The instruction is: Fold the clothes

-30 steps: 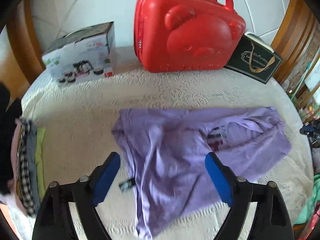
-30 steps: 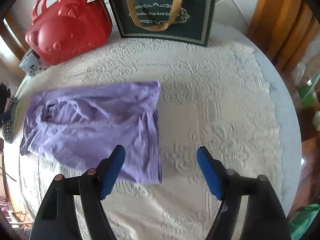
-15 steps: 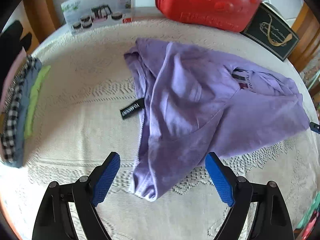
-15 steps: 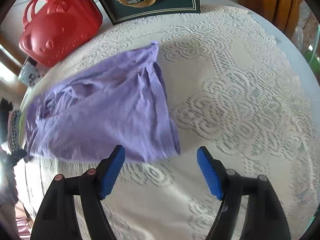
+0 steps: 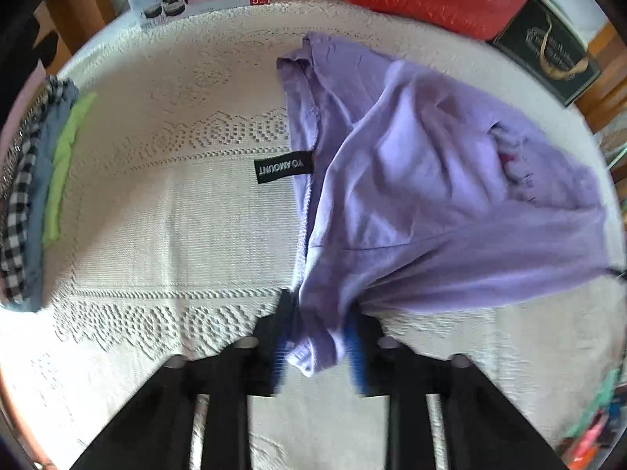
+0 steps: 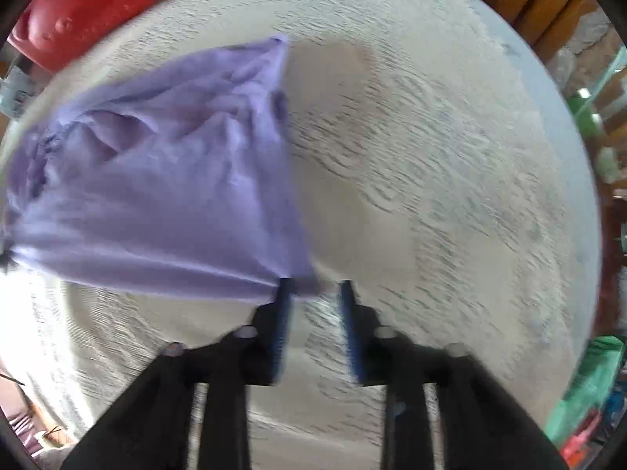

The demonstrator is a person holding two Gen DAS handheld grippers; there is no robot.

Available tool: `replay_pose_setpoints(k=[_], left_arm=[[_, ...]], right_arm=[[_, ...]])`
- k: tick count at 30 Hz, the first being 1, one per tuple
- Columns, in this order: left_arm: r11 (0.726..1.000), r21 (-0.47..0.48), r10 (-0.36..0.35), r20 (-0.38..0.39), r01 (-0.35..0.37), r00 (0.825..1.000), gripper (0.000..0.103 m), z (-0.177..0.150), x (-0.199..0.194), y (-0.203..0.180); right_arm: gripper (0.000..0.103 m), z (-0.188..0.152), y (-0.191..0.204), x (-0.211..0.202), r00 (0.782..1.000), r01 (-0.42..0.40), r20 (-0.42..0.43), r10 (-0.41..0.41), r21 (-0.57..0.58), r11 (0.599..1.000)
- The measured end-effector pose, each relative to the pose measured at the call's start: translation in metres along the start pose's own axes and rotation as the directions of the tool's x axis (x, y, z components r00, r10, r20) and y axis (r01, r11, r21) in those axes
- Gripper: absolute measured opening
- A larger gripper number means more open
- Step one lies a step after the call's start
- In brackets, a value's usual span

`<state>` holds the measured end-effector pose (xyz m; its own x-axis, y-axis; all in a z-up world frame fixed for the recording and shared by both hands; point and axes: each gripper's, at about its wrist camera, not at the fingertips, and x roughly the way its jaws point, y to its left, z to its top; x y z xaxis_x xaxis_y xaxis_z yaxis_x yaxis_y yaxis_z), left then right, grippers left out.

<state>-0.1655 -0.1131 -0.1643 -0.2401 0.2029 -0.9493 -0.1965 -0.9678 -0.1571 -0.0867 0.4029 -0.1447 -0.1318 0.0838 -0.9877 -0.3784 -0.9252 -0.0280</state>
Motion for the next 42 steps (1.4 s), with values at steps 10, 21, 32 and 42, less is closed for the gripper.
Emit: replay_pose_setpoints(k=[10,21,32,42], left_arm=[[0.998,0.062,0.000,0.125,-0.008,0.992,0.086,0.042,-0.038,-0.020],[0.999,0.035,0.019,0.070,-0.022,0.997,0.086,0.094,0.009,-0.030],[0.997,0.078,0.008,0.006,-0.008,1.000,0.086,0.097,0.040,-0.045],[0.998,0.059,0.021,0.057,-0.025,0.998,0.086,0.106,0.025,-0.029]], right_arm=[[0.037,0.073,0.001,-0.050,0.954,-0.212,0.228,0.196,0.047,0.976],[0.038,0.130,-0.013,0.005,0.951,-0.299,0.123,0.283,0.149,0.942],[0.001,0.149,0.018,-0.042,0.908,-0.282,0.281,0.311,-0.140,0.949],[0.004,0.057,-0.005,-0.028,0.962,-0.227,0.079,0.261,-0.299,0.927]])
